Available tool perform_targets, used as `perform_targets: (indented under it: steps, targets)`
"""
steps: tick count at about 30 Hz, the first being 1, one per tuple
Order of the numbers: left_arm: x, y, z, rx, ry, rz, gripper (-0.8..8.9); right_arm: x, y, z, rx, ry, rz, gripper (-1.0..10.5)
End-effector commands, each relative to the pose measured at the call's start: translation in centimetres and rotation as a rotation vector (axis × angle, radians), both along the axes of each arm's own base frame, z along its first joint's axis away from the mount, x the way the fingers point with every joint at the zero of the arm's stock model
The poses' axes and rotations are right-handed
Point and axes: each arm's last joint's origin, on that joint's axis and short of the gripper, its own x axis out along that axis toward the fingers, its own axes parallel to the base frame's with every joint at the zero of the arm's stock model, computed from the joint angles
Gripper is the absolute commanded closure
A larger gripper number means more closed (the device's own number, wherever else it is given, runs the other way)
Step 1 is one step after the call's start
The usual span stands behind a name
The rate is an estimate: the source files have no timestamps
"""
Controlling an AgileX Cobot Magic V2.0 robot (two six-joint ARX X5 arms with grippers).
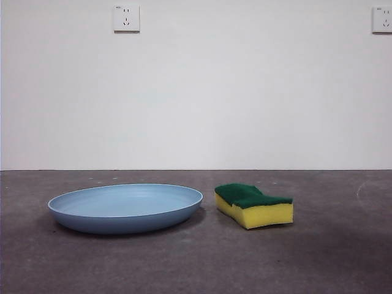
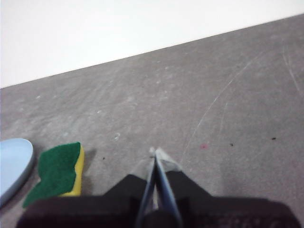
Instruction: Pick up the plate,pick up the cloth,clean the plate with the cloth
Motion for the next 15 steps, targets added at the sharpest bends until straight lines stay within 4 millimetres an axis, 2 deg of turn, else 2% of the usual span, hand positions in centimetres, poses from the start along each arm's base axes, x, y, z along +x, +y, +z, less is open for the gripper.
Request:
perform_targets:
  steps: [1, 7, 15]
  targets:
    - [-0.2, 0.0, 1.2, -0.093, -0.025, 0.007, 8.19, -0.1, 0.0, 1.5, 0.065, -0.032, -0.008, 9.6]
    - [-0.8, 0.1, 4.4, -0.124, -0.047, 0.009, 8.19, -0.1, 0.0, 4.6, 0.094, -0.01, -0.008, 9.6]
    - [0.0, -0.1, 8.9, -0.121, 0.08, -0.039, 8.19, 1.4, 0.1, 10.0, 0.057, 0.123, -0.004, 9.6]
